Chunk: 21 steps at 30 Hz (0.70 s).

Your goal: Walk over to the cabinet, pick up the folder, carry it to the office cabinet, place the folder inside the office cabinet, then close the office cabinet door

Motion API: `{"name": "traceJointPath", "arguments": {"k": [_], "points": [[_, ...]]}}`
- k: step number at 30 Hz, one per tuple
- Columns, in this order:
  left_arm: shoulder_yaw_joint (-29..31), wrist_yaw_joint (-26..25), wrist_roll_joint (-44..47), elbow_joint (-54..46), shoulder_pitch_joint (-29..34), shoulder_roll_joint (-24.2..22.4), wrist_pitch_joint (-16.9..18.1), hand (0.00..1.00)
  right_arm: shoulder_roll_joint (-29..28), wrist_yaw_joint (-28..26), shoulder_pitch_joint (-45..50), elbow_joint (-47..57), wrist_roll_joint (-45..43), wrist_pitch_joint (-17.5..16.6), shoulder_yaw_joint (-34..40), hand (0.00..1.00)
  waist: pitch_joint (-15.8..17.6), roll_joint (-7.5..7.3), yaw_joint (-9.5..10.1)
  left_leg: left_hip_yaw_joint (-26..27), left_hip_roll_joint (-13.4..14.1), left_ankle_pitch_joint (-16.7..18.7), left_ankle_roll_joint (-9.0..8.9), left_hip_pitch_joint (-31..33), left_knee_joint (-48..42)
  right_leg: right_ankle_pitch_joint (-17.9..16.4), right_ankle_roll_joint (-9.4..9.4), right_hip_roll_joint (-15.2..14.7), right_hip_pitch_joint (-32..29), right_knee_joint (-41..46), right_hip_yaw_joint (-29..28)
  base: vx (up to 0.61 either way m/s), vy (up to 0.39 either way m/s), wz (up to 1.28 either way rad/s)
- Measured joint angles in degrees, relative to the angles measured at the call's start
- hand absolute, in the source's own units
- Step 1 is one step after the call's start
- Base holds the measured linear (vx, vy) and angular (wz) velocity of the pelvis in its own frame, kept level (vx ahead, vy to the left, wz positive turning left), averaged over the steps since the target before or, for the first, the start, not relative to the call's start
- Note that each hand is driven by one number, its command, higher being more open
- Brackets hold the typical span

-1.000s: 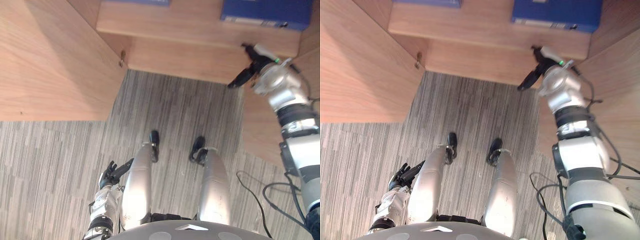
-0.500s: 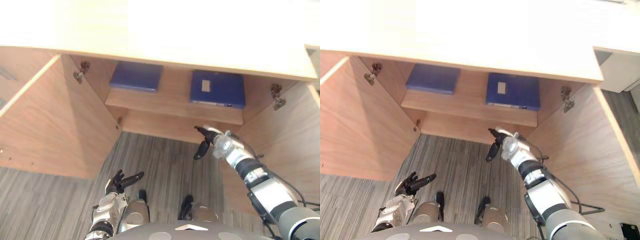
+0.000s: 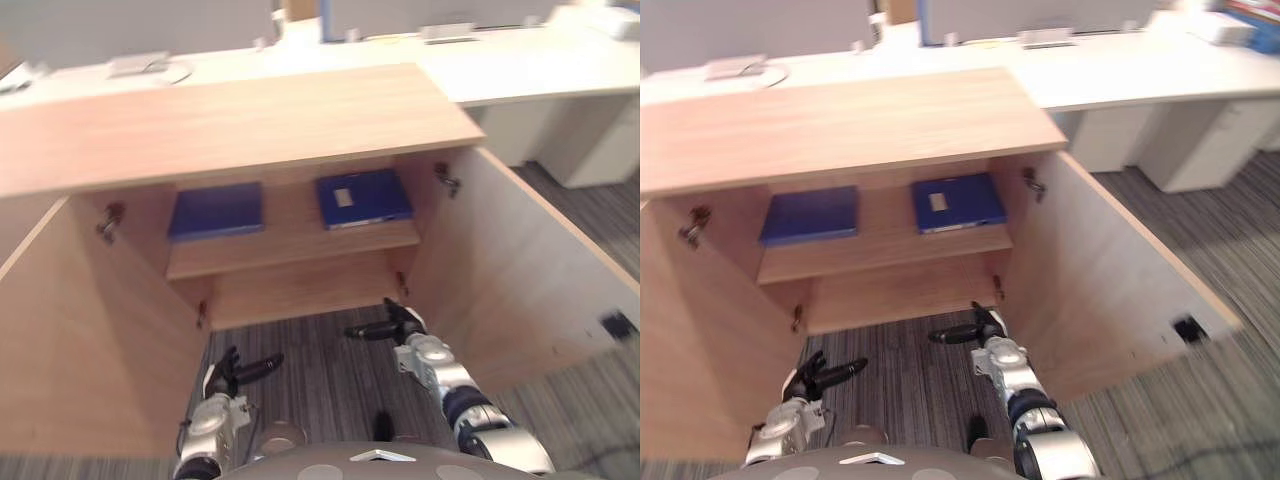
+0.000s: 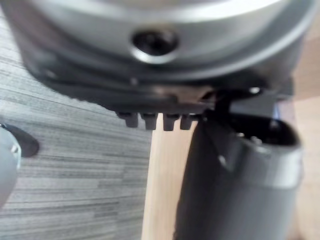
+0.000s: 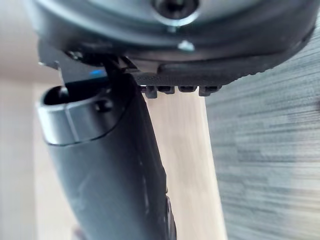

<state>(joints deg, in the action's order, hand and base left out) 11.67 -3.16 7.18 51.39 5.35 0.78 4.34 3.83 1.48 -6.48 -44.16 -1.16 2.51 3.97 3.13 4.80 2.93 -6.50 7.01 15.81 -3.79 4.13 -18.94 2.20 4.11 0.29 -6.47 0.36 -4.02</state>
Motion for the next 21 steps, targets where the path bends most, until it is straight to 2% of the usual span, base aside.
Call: {"name": "traceJointPath", "arguments": {"k": [1,2,4,6,7,10,11,13,15,16,17,18,20,21], "points": [[-0.1,-0.3,-0.5,1.9,0.5,0.0,0.6,1.0,-0.2,1.0,1.4,1.0,-0.5,-0.6,2.5,1.0,0.1,-0.68,-0.69,1.8,0.3,-0.3,-0.1,-0.7,1.1,-0.2,-0.3,0.1,-1.9,5.8,-0.4,0.04,0.109,-0.85],[-0.6,-0.2,-1.1,3.7,1.2,1.0,0.8,1.0,-0.4,2.2,3.7,1.5,-1.7,-1.1,4.8,1.0,-0.5,-3.08,-1.66,3.7,-1.4,-0.5,-0.31,-1.6,2.2,-1.0,-1.42,-0.8,-0.3,5.1,-2.9,0.06,0.15,-1.23],[-0.3,0.1,-1.4,6.9,1.3,0.4,0.5,1.0,0.7,3.6,5.4,1.8,-2.4,-2.0,7.5,1.0,-0.7,-2.95,-1.8,6.5,-1.3,-1.1,-0.48,-2.8,3.0,1.3,-0.46,-0.4,-0.2,2.5,-6.2,0.04,0.114,-1.11],[-1.0,0.1,-4.2,9.1,0.8,1.0,0.6,1.0,2.0,4.1,7.2,2.3,-2.4,-2.1,9.6,1.0,-0.5,-2.68,-3.15,10.3,-1.5,-1.9,-0.34,-5.2,4.8,2.5,0.32,0.0,-0.6,2.5,-9.5,0.04,0.075,-0.9],[-1.9,0.1,-5.2,9.5,0.7,1.0,0.6,1.0,2.8,4.2,8.4,2.3,-2.5,-2.1,10.0,1.0,-0.5,-2.13,-3.34,12.5,-1.5,-2.0,-0.32,-6.7,6.0,2.9,0.26,0.3,-0.5,2.4,-11.4,0.05,0.066,-0.84],[-2.4,0.9,-5.5,9.6,0.7,0.6,0.7,1.0,2.7,4.0,10.9,3.8,-2.9,-2.1,10.3,1.0,-0.4,-1.95,-3.44,17.8,-1.5,-1.9,-0.33,-9.7,7.7,3.3,0.62,1.5,-0.8,2.5,-16.2,0.06,0.085,-1.02],[-2.3,1.5,-5.5,9.6,0.7,0.2,0.7,1.0,1.7,3.8,11.7,5.2,-4.1,-2.1,10.4,1.0,-0.2,-2.12,-3.49,21.0,-1.5,-1.7,-0.25,-11.0,8.6,3.7,0.9,2.2,-1.3,2.7,-19.1,0.04,0.084,-0.99],[-2.3,2.2,-5.5,9.5,0.6,-0.2,0.7,1.0,0.7,3.2,12.2,7.1,-4.9,-2.1,10.6,1.0,0.3,-2.3,-3.83,23.7,-1.5,-1.5,-0.15,-12.1,8.9,3.9,1.12,2.7,-1.5,2.7,-21.3,0.02,0.079,-0.82],[-2.4,2.9,-6.2,9.2,0.6,-0.3,0.7,1.0,-0.2,2.8,12.4,9.4,-4.8,-2.0,10.6,1.0,0.9,-2.54,-4.29,26.6,-1.6,-1.2,0.02,-13.4,9.1,3.5,0.41,2.9,-1.7,2.8,-22.2,-0.01,0.073,-0.73],[-2.5,3.1,-6.5,9.1,0.5,-0.7,0.7,1.0,-0.3,2.8,12.3,11.5,-4.8,-2.0,10.6,1.0,1.2,-2.73,-3.99,29.1,-1.5,-0.7,0.05,-14.0,9.0,2.4,-1.27,1.9,-3.3,4.1,-17.4,-0.05,0.06,-0.67],[-2.5,3.1,-7.1,9.1,0.3,-0.7,0.7,1.0,-0.2,2.9,12.2,12.4,-4.8,-2.0,10.7,1.0,1.2,-2.55,-3.84,30.0,-1.5,-0.6,0.07,-14.3,9.0,2.1,-1.77,1.1,-4.0,5.0,-14.4,-0.05,0.062,-0.72],[-3.0,3.1,-7.8,9.1,-0.1,-0.7,0.6,1.0,-0.2,3.2,12.2,13.7,-4.8,-2.1,11.3,1.0,1.3,-2.34,-3.63,31.1,-1.4,-0.4,0.11,-14.9,9.1,1.5,-2.74,-0.7,-5.2,6.7,-8.0,-0.03,0.041,-0.36],[-4.1,3.2,-7.8,9.1,-0.5,-0.3,0.6,1.0,-0.1,4.0,12.2,14.5,-4.8,-2.1,12.3,1.0,1.3,-2.46,-3.53,31.4,-1.1,-0.1,-0.31,-15.7,9.2,0.9,-3.63,-3.5,-5.9,8.7,1.2,0.04,0.021,-0.14],[-4.5,3.2,-7.8,9.1,-0.6,0.1,0.6,1.0,0.1,4.2,12.2,14.7,-4.8,-2.1,12.9,1.0,1.3,-2.43,-3.49,31.3,-0.8,0.2,-0.7,-16.3,9.2,1.3,-3.6,-4.2,-5.7,8.9,3.7,0.13,-0.008,0.01]]}}
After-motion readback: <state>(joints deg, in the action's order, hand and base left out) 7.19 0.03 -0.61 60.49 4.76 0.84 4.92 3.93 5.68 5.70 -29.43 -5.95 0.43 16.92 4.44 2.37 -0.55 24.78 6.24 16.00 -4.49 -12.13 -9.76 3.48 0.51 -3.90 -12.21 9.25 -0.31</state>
